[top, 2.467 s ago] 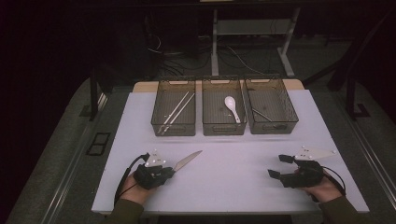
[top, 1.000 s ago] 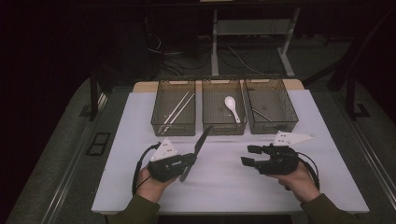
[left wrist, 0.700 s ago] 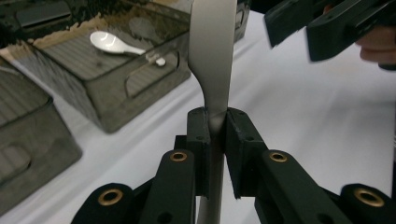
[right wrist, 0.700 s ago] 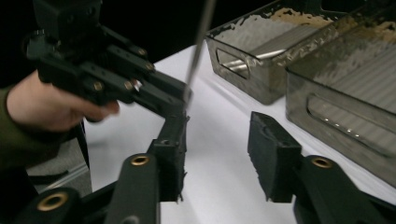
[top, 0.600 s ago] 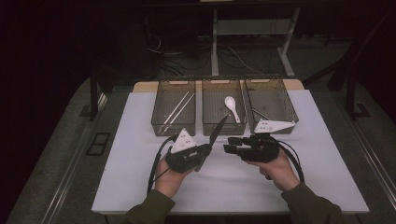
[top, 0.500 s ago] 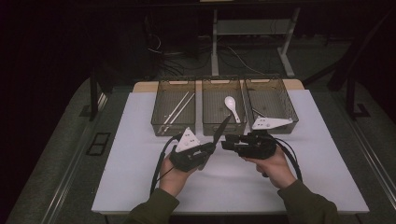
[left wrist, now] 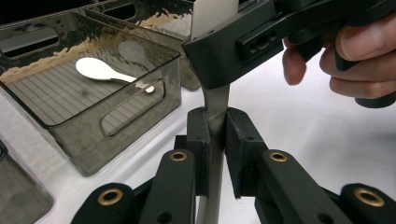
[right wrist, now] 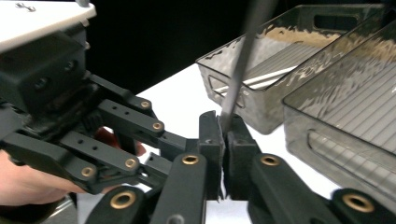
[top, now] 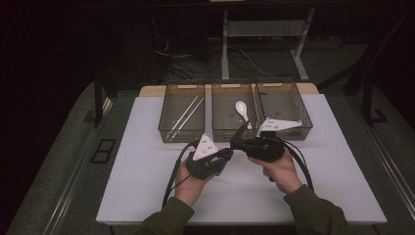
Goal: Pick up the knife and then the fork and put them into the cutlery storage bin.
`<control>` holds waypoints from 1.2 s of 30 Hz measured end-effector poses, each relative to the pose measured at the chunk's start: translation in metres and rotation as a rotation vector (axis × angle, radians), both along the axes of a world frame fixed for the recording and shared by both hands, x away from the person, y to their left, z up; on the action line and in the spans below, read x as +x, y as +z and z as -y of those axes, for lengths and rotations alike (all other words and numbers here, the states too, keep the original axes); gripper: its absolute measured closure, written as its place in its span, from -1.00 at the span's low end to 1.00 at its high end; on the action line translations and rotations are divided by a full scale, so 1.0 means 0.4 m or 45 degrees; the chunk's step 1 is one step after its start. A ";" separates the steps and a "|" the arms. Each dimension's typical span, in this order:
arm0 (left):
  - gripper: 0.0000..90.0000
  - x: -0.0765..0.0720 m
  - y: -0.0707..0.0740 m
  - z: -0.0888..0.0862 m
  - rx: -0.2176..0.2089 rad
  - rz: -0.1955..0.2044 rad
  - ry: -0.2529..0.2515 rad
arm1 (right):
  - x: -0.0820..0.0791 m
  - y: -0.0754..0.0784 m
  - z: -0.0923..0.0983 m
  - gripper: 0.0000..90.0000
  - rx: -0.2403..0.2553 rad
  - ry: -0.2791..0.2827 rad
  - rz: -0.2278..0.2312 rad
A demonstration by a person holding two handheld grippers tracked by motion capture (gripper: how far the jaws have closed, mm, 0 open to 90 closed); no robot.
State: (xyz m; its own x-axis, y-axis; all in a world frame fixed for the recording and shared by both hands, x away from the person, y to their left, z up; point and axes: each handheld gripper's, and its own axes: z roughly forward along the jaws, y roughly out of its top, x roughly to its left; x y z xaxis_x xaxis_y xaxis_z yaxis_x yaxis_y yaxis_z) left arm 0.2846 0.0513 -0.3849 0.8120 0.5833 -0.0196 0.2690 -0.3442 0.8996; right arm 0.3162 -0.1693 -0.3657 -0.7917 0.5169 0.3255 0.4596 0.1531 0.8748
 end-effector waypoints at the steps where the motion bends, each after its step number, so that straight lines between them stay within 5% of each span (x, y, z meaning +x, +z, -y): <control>1: 0.77 0.000 -0.001 0.002 -0.002 -0.004 0.000 | 0.000 0.000 -0.001 0.96 0.010 0.009 -0.013; 21: 0.72 0.002 -0.016 -0.018 -0.019 -0.021 -0.040 | -0.009 0.007 0.014 0.97 -0.070 -0.003 0.048; 32: 0.38 -0.017 -0.028 -0.122 -0.011 -0.047 -0.095 | -0.005 0.010 0.064 0.97 -0.113 -0.037 0.057; 36: 0.25 -0.024 -0.033 -0.173 -0.057 -0.077 -0.095 | -0.002 0.014 0.082 0.97 -0.132 -0.052 0.061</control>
State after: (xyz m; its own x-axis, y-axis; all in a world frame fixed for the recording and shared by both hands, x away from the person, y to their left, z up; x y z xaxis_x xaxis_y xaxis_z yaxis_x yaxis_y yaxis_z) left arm 0.2748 0.1207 -0.3980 0.8498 0.5185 -0.0948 0.2986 -0.3253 0.8972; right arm 0.3153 -0.2021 -0.3601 -0.7826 0.5781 0.2309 0.4253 0.2257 0.8765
